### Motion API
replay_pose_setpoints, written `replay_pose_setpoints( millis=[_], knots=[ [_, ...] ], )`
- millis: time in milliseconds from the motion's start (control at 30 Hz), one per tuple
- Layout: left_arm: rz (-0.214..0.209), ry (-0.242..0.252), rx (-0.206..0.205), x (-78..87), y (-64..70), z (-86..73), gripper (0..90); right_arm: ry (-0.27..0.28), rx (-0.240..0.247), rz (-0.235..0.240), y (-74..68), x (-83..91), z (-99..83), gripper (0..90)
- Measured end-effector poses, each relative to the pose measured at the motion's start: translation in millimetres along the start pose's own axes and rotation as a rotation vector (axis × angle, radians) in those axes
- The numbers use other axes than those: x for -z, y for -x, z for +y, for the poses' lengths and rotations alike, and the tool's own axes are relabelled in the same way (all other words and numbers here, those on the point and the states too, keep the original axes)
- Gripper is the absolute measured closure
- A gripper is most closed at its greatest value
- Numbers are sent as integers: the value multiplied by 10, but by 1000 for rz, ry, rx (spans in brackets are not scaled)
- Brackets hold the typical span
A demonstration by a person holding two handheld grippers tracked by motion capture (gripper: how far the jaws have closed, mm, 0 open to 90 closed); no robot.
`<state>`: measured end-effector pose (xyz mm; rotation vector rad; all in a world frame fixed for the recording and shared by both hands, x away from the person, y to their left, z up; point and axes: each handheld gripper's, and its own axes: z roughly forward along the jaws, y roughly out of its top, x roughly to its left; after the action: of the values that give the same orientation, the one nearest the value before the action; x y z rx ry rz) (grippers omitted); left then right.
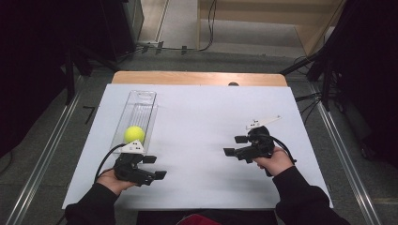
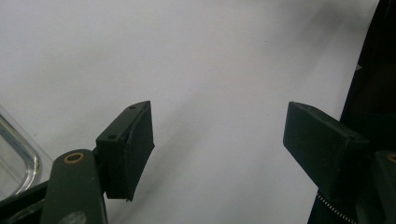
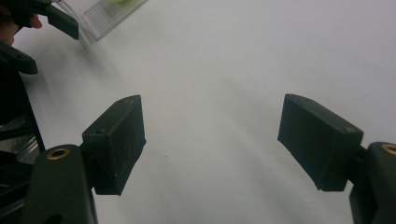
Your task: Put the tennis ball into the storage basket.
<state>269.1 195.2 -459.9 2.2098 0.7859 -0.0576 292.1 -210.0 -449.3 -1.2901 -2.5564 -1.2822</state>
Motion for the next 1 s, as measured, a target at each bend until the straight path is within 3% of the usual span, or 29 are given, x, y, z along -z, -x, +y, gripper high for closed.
replay_pose_setpoints(
  millis=[1000],
  knots=[
    [2,7,1,5,-2,-3,252,-21,-26,-55,110,164,-428,205]
  ],
)
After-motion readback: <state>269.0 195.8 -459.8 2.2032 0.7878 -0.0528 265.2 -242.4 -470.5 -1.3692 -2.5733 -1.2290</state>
